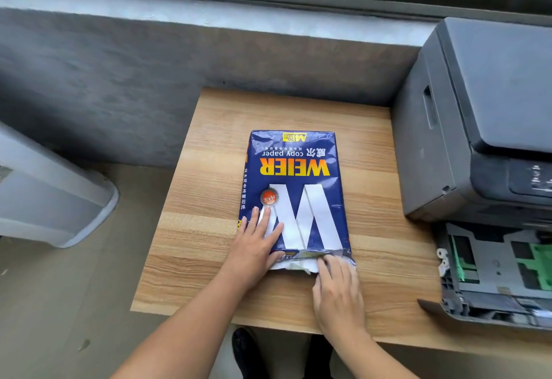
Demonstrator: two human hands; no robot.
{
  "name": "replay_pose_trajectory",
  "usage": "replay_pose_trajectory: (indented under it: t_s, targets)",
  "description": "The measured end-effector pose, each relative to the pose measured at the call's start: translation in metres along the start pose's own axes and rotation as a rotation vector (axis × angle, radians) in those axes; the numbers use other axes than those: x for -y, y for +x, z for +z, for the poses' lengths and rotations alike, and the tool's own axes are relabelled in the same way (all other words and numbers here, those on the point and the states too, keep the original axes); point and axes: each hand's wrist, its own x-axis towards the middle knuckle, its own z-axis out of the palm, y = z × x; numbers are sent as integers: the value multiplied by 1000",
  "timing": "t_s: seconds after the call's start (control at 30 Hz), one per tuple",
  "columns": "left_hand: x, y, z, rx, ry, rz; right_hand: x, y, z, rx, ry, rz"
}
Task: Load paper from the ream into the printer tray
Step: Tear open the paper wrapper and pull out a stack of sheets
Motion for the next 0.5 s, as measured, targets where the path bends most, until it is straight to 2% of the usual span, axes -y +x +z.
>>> replay_pose_trajectory:
  t_s: [0.1,0.2,0.27,0.37,0.5]
  targets:
    - [-3,2,-1,-19,-3,13,-6,-13,1,51,31,-58]
    - [-6,2,-1,-60,-80,13,-5,-20,-3,112,115,-6]
    - [-8,3,-6,-67,-192,-22,2,-16,-6,94,228,117]
    - [-10,6,-15,-52,-333,-66,16,2,-12,15,449,398]
    - [-10,3,-17,-40,-308,-41,31,29,-24,-47,615,705]
